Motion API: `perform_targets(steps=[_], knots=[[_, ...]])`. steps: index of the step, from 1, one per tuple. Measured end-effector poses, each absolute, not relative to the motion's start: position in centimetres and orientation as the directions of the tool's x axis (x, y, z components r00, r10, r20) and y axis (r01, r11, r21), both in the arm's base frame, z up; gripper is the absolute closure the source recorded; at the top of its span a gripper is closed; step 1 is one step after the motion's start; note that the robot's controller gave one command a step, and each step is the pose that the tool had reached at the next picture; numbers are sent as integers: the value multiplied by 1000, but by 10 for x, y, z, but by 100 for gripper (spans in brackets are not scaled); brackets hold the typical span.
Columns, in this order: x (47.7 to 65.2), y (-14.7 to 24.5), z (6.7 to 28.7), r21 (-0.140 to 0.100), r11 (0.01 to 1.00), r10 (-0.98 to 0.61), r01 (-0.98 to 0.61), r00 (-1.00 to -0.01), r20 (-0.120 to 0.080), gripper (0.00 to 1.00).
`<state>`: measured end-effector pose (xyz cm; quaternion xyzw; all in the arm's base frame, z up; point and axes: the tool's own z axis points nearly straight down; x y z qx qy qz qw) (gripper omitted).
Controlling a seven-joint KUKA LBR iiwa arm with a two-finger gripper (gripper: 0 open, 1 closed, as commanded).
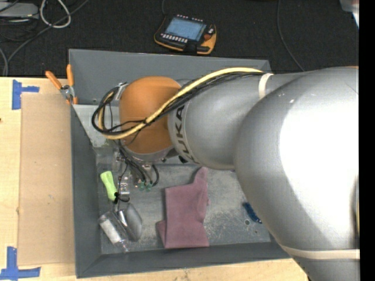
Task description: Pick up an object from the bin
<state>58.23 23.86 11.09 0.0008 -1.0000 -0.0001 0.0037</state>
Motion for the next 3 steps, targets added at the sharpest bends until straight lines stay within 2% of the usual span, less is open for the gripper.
perform_targets(steps=[1,2,3], knots=[[570,186,102,0,999,-36,-36,-999,-6,0],[547,110,83,0,999,48,48,-999,4,0],[533,134,71,4,999,-46,-46,-999,-7,0]])
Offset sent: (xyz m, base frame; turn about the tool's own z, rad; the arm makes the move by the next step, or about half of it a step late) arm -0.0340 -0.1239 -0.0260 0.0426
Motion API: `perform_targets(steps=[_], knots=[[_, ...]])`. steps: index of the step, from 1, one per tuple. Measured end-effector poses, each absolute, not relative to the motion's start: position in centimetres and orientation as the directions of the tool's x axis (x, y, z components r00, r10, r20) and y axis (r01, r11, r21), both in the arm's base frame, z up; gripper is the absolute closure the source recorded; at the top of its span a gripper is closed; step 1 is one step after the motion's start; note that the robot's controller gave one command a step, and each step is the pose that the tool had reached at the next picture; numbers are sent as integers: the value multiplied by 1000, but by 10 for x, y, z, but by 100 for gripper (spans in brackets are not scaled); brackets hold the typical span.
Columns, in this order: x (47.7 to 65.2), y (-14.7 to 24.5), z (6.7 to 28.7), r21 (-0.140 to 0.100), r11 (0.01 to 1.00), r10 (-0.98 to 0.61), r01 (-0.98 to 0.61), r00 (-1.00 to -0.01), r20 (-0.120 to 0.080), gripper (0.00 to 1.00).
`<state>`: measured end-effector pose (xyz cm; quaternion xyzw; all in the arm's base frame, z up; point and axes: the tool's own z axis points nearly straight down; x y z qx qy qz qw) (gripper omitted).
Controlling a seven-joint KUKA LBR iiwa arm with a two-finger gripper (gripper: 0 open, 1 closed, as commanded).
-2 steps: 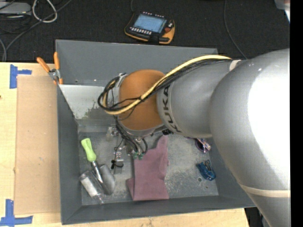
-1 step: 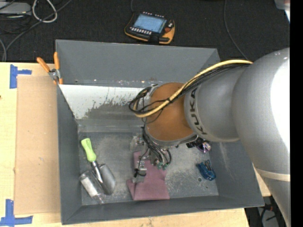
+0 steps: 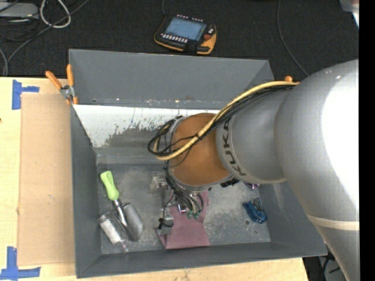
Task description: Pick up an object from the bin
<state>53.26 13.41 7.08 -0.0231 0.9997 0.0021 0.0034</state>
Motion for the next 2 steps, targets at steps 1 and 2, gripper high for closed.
perform_targets(steps=[1,2], knots=[[500,81,69,2,997,74,74,-997,3,0],[535,71,70,7,1000,-13,-13,-1000,-7,0]])
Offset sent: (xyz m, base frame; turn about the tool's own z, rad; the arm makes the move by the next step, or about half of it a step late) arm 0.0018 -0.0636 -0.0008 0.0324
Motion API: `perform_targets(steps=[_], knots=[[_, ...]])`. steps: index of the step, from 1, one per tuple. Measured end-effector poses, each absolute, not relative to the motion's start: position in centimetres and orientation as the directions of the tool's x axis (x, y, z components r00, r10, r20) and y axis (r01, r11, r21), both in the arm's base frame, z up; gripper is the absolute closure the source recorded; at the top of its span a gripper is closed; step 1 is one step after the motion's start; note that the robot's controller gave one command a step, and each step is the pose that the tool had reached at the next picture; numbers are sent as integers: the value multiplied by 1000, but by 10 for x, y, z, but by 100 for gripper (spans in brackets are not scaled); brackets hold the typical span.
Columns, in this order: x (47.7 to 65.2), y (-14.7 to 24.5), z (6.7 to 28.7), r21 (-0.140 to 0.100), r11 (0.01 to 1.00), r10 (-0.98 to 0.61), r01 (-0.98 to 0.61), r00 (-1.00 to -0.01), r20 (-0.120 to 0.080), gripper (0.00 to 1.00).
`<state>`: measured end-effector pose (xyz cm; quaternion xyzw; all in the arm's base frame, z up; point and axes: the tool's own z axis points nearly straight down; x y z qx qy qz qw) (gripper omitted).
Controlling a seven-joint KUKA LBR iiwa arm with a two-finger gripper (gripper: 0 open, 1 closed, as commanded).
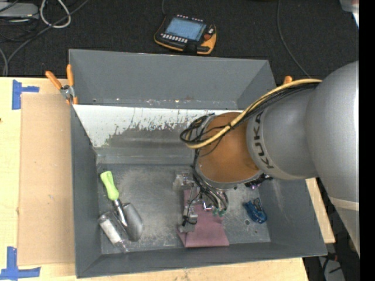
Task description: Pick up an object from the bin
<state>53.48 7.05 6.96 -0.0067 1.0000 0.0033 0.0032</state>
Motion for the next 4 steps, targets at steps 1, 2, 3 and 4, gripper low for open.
perform_targets(steps=[1,2,3,4], knots=[[503,49,100,4,999,46,46,-999,4,0],[484,-23,69,8,1000,28,28,-1000,3,100],[484,-23,69,8,1000,29,29,-1000,3,100],[493,-38,139,7,1000,23,23,-1000,-1,100]])
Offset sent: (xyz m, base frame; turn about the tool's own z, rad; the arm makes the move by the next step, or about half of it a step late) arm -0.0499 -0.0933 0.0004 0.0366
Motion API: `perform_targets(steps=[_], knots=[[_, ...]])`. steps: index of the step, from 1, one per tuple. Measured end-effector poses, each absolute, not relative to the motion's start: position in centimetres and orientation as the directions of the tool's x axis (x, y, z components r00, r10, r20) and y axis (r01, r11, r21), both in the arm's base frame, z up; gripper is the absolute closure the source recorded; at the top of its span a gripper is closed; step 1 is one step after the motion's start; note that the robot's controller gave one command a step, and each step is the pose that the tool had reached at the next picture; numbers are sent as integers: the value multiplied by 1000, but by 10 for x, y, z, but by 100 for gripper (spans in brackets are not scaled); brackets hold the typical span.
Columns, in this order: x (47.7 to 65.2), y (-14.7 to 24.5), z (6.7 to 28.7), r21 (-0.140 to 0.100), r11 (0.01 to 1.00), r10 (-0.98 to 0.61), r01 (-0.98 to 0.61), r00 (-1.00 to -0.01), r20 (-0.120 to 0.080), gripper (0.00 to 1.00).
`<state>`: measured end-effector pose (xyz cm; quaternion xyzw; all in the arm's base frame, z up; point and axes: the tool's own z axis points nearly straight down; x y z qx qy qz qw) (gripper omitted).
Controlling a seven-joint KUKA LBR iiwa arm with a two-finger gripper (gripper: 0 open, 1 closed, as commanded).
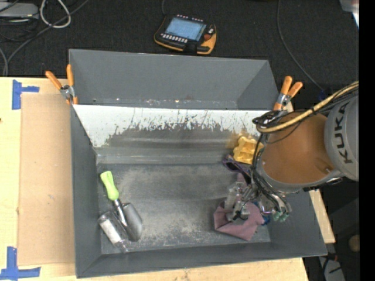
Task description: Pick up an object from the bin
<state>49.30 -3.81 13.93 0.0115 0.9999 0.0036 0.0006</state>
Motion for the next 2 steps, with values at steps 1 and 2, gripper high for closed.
perform_targets(steps=[1,2], knots=[[499,-40,194,9,1000,26,27,-1000,7,100],[489,-29,197,10,999,35,36,-999,17,100]])
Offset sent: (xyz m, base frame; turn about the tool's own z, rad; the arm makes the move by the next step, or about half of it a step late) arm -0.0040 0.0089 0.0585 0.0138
